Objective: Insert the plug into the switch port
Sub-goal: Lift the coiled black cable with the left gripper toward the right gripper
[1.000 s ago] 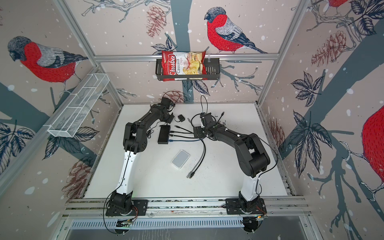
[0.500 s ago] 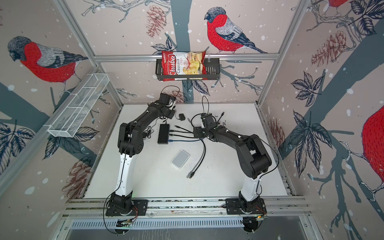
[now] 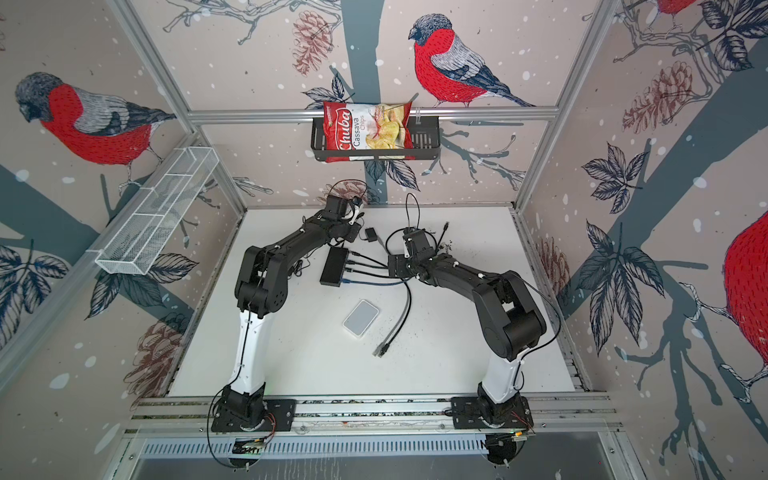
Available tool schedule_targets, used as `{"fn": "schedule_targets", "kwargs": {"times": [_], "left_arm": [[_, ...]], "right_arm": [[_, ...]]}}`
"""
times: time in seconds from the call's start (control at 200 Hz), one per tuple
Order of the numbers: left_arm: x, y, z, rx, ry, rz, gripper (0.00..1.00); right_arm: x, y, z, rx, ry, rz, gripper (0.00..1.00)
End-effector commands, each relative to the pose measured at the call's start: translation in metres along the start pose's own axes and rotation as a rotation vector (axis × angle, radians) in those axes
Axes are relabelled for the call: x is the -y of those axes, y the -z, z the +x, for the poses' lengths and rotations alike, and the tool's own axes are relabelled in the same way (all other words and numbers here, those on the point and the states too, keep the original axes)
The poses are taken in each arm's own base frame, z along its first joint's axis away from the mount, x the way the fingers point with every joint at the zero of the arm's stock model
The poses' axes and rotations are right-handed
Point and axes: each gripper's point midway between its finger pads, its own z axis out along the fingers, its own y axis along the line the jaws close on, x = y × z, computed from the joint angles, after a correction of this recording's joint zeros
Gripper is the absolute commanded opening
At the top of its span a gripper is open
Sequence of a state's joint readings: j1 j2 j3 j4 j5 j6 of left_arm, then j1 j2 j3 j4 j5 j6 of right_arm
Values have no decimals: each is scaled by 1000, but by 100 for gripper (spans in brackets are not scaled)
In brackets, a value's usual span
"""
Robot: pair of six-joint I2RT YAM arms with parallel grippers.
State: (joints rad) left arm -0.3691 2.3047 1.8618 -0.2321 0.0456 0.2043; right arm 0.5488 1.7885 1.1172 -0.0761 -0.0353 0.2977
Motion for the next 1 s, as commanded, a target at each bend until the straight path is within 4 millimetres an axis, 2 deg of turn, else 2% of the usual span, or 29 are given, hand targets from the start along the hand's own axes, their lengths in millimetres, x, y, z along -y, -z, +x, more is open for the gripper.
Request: {"fn": "schedule_targets", "kwargs": {"times": [0.0, 0.44, 0.55, 0.78, 0.896, 0.996], "left_arm": [[4, 5, -31, 151, -3, 29, 0], [10, -2, -16, 196, 87, 61, 0], [12, 6, -23, 252, 138, 125, 0], [4, 25, -34, 386, 273, 305, 0], [5, 31, -35, 405, 281, 338, 0], [9, 47, -44, 466, 290, 409, 0]], "right_arm": [[-1, 3, -7, 34, -21, -2, 96], [1, 9, -5, 42, -24, 9, 96], [2, 10, -4, 43, -27, 12, 96], [4, 13, -3, 49, -28, 21, 97], [4, 15, -4, 54, -29, 22, 97], [3, 16, -4, 56, -29, 22, 97]]}}
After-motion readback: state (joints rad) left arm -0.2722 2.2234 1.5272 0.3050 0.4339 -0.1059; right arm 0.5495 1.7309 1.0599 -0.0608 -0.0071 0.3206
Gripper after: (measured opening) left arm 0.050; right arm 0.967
